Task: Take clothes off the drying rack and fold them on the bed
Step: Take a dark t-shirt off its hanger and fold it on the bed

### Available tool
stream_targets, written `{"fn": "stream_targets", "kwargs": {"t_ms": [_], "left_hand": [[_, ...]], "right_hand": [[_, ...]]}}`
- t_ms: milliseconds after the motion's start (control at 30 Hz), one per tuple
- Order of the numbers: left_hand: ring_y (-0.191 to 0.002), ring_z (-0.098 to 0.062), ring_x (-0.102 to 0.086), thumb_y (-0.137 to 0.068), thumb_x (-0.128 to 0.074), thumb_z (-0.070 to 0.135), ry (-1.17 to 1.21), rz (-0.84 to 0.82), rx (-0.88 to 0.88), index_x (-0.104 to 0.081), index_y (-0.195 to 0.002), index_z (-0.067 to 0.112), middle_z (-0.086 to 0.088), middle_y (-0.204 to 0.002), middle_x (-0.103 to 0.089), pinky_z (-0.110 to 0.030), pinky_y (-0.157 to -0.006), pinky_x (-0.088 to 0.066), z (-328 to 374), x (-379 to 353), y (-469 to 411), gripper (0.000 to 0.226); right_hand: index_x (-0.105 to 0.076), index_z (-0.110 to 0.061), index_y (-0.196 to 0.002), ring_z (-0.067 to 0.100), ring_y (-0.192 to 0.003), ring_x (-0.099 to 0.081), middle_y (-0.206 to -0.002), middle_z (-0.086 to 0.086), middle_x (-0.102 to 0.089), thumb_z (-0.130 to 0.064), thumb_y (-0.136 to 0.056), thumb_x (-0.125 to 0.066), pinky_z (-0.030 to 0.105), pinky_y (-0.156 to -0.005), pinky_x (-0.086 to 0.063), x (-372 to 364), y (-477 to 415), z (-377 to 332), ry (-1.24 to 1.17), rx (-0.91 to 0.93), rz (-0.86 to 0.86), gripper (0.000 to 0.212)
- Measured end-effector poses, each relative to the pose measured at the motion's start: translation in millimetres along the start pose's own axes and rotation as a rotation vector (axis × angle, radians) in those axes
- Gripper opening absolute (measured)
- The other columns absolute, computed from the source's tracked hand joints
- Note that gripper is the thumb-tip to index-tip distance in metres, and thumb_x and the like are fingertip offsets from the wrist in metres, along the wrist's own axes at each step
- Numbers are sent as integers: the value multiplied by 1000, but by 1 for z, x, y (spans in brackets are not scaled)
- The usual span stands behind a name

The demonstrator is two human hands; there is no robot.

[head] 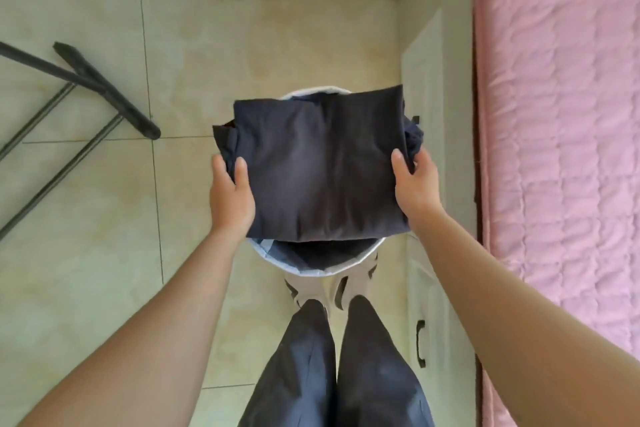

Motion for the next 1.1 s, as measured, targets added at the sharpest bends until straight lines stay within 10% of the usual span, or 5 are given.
{"fn": "stream_targets", "kwargs": {"t_ms": [333,733,900,1000,1100], "left_hand": [[-101,-34,-57,-105,-27,28,-218,133,-9,-39,-128,6,-13,-111,-62,-35,-71,-39,-32,-63,-4,34],[-122,-35,-50,-99,-41,6,-361,65,167,-31,-135,7,-20,-131,-52,-46,-97,-43,-109,-122,-58,38],[-118,-29,-47,-81,-56,-9,-568,256,-168,-33,-144,11,-13,-134,-45,-36,-103,-41,-61,-118,-42,70],[-137,-32,-34,-78,-64,-1,-790,31,-598,-24,-151,15,-14,-150,-33,-44,-115,-27,-28,-153,-24,84],[-147,-36,11,-75,-72,8,-1056,-293,-515,15,-152,25,-11,-159,20,-50,-120,-6,-54,-181,-45,117]], "right_hand": [[-19,-24,-152,26,-133,-44,-147,-1,-43,-36,-104,-30,41,-106,-36,-73,-25,59,183,-191,170,50],[-26,-7,-148,26,-140,-29,-154,12,-27,-11,-101,-39,24,-105,-24,-97,-127,117,428,-262,-39,49],[-38,-8,-134,27,-127,-41,-137,12,-39,1,-85,-55,26,-97,-34,-90,-97,81,536,0,246,53],[-22,-21,-146,28,-140,-22,-152,10,-18,0,-74,-66,31,-113,-22,-141,-78,62,971,400,-40,87],[15,-41,-149,35,-147,9,-158,8,24,-4,-77,-67,50,-118,-11,-174,-93,79,1371,548,-301,115]]}}
Point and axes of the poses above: each hand's wrist, its own y-axis away from the middle knuckle, its own x-axis out of the back of the hand, z = x × y, the point moved 10 cm from there along -y, towards the middle knuckle
